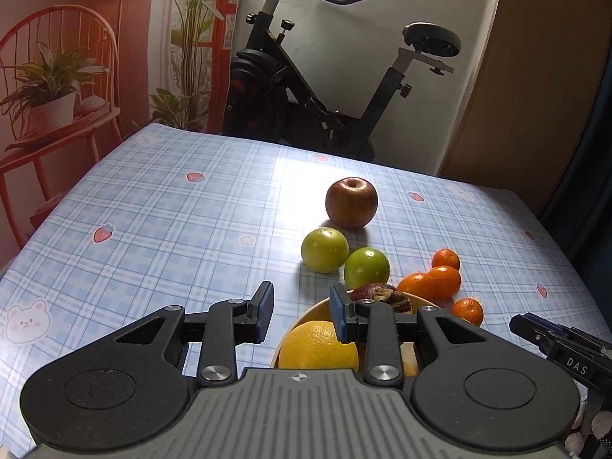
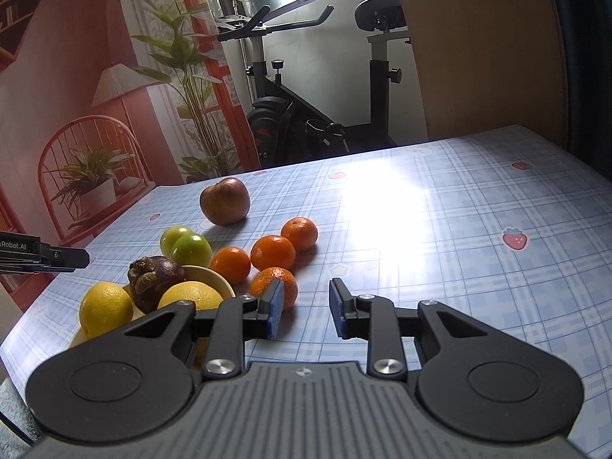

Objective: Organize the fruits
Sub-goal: 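Move the open right gripper toward a mandarin orange beside the plate, then close the right gripper around the mandarin and lift it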

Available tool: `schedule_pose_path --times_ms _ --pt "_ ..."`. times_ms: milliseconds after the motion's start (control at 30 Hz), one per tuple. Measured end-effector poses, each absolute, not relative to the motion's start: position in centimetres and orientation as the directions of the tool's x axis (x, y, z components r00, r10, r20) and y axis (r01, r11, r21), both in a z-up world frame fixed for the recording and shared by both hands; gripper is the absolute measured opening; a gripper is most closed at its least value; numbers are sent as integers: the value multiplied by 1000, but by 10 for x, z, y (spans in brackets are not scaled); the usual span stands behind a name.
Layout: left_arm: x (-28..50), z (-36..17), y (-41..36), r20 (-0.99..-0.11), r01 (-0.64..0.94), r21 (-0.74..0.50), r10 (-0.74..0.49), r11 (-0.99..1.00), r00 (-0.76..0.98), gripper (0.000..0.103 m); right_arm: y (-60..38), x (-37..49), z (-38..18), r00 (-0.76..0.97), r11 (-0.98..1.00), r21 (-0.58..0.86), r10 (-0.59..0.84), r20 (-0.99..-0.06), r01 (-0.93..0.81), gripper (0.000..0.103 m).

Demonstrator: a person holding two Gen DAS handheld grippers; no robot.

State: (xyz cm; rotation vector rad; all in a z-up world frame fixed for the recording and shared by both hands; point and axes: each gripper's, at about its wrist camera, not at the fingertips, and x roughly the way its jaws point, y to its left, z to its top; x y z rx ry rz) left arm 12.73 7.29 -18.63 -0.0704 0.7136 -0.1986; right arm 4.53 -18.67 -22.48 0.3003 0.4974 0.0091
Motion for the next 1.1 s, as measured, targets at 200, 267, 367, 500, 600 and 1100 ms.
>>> schedule_pose_path --times_ms 200,267,367,500,600,1100 --pt "134 -177 72 -628 156 -138 -208 978 750 34 -191 56 -223 873 956 289 108 -475 39 29" --pt "136 -176 70 -627 158 -138 -209 978 750 34 -190 61 -223 867 957 288 127 -482 21 30" --pt "138 -176 68 -628 158 -138 -210 978 749 34 -189 72 -224 857 961 275 155 -492 -16 30" --pt "139 -176 67 -626 157 -138 -209 978 751 34 -184 85 -224 847 963 264 185 -498 -55 30" --pt "140 -177 66 -629 157 -134 -206 978 750 34 -181 92 -226 838 962 262 206 -505 -78 30" --pt "142 -182 65 -652 166 -131 -211 977 728 34 -175 114 -236 781 951 282 272 -562 -129 40"
